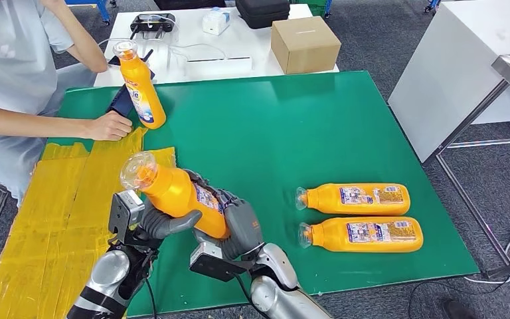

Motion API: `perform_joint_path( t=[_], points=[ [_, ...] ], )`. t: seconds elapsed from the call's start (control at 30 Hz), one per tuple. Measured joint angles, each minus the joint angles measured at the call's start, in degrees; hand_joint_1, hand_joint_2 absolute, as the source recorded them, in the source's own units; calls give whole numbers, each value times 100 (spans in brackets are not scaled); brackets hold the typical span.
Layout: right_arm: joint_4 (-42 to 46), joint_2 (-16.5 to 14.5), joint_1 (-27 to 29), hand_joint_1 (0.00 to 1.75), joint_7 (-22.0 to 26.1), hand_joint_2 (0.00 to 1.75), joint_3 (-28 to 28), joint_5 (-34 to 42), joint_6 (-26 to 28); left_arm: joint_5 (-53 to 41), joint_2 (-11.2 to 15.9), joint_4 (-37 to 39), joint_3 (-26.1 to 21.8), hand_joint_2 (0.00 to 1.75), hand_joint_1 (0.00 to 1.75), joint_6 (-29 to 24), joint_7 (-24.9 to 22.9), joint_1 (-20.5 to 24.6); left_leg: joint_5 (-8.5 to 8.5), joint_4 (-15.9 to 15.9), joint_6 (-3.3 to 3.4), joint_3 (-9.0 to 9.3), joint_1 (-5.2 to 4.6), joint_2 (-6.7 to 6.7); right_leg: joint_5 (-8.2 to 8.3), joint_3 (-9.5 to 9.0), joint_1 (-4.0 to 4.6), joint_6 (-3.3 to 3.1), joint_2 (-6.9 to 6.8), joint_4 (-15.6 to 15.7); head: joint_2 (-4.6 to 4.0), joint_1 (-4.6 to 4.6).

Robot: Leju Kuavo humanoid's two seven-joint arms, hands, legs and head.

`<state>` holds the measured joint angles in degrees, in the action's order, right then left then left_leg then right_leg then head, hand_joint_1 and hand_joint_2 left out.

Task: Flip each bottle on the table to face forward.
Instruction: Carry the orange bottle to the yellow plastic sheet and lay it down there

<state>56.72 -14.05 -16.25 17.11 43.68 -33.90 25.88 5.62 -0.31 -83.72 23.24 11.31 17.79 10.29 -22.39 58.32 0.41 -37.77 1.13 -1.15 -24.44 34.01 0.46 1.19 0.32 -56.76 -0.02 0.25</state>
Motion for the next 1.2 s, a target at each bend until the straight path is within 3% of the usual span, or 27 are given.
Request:
perform_joint_path(
  t=[0.43, 0.47, 0.57, 0.6, 0.73, 0.8, 0.93, 1.03, 1.1, 1.2],
  points=[
    [-16, 0, 12, 175, 106, 175, 5, 161, 153, 90, -43, 1, -3, 175, 175, -65, 68, -1, 0, 0, 0, 0, 0, 0, 0, 0, 0, 0, 0, 0, 0, 1],
    [-16, -1, 21, 147, 135, 175, -3, 184, 182, 93, -55, 1, -3, 175, 175, -73, 73, -1, 0, 0, 0, 0, 0, 0, 0, 0, 0, 0, 0, 0, 0, 1],
    [-13, -2, 38, 16, 191, 175, -19, 223, 223, 96, -81, 0, -3, 175, 175, -92, 84, 0, 0, 0, 0, 0, 0, 0, 0, 0, 0, 0, 1, 0, 0, -1],
    [-3, -1, 55, 0, 234, 175, -22, 258, 257, 98, -87, -1, -3, 175, 175, -104, 86, 3, 0, 0, 0, 1, 0, 0, 0, 0, 0, 0, 1, 0, 0, 1],
    [183, 17, 226, 0, 577, 175, -56, 609, 499, 47, -101, -16, -3, 175, 175, -308, 110, 59, 0, 0, 0, 0, 0, -2, 0, 0, 0, 0, 0, 0, 0, 2],
    [437, 50, 369, 0, 724, 175, -102, 799, 606, -339, -100, -44, -16, 175, 175, -774, 138, 162, 0, 0, 0, -1, 0, -2, 0, 0, 1, 0, 0, 0, 0, 1],
    [1338, 185, 729, 0, 823, 0, -334, 860, 849, -2814, -44, -69, -75, 175, 175, -2561, -138, 454, 0, 0, 0, -1, 1, -4, 0, -3, 1, 0, -1, 0, 0, 1],
    [2168, 281, 1042, 0, 800, 0, -593, 711, 914, -5345, 39, -50, -98, 175, 175, -3512, -864, 626, 0, 0, 0, -1, 0, -4, 0, -3, 0, 0, -1, 0, 0, 1],
    [2709, 329, 1232, 0, 778, 0, -758, 629, 910, -6787, 89, 24, -101, 175, 175, -3715, -1417, 737, 0, 0, 0, -3, 0, -5, 0, -3, 0, 0, -1, 0, 0, 1],
    [3320, 393, 1400, 0, 773, 0, -926, 567, 895, -7798, 129, 210, -101, 175, 175, -3752, -1874, 871, 0, 0, 0, -3, 0, -2, 1, -2, 0, 0, 0, 0, 0, 1]
  ],
)
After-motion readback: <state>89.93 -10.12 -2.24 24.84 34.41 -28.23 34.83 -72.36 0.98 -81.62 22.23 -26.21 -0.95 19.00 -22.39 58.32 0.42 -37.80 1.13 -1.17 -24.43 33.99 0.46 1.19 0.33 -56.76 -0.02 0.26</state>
